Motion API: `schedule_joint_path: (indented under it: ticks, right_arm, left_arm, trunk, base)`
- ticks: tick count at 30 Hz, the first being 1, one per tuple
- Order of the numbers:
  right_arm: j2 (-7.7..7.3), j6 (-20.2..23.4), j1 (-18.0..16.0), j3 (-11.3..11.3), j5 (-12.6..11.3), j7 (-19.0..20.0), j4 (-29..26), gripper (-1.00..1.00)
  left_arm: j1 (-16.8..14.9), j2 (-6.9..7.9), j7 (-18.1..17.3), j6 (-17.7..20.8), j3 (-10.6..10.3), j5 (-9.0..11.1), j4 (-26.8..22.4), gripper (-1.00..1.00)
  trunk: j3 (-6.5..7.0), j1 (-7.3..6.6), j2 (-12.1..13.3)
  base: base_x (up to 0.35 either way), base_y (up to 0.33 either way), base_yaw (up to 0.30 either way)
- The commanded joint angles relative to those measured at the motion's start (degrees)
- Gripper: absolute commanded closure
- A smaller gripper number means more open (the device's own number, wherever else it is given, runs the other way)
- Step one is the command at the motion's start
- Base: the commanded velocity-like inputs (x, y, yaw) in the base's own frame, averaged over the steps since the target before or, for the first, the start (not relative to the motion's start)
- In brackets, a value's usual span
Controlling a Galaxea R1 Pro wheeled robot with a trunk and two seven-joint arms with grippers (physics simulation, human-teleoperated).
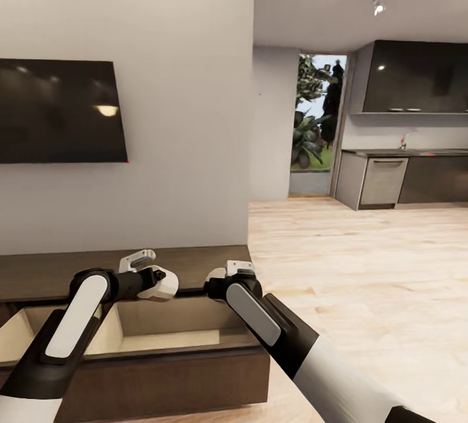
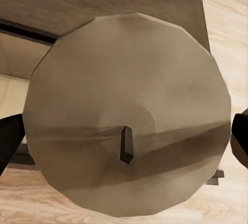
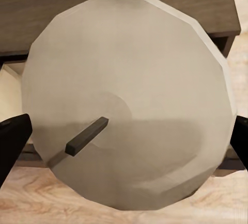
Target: Place each of the two pumpkins and all three candles from the living room inside a cabinet in the living room (use any cabinet), then make sure every cabinet is closed, and position the cauldron so it is next to a table in the living room.
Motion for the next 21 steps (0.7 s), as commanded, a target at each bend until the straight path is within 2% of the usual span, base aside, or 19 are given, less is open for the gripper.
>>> schedule_joint_path:
  ticks: [1,12,21]
  right_arm:
    - [0.00,0.1,-0.1,0.1,-0.4,-0.4,0.0,1.00]
    - [0.00,0.4,-0.1,0.1,0.1,2.0,0.0,1.00]
    - [0.00,0.6,-0.1,0.2,0.2,2.0,0.0,1.00]
  left_arm:
    - [-0.1,0.05,0.6,0.0,-0.1,0.6,-0.1,1.00]
    - [-0.1,0.05,0.6,0.0,0.0,0.8,-0.1,1.00]
    - [-0.1,0.05,0.6,0.0,0.0,0.8,-0.1,1.00]
  trunk:
    - [-0.07,0.01,0.0]
    - [-0.07,0.01,0.0]
    - [-0.07,0.01,0.0]
  base:
    - [0.079,0.007,0.000]
    - [0.043,0.120,0.000]
    - [0.172,0.139,0.000]
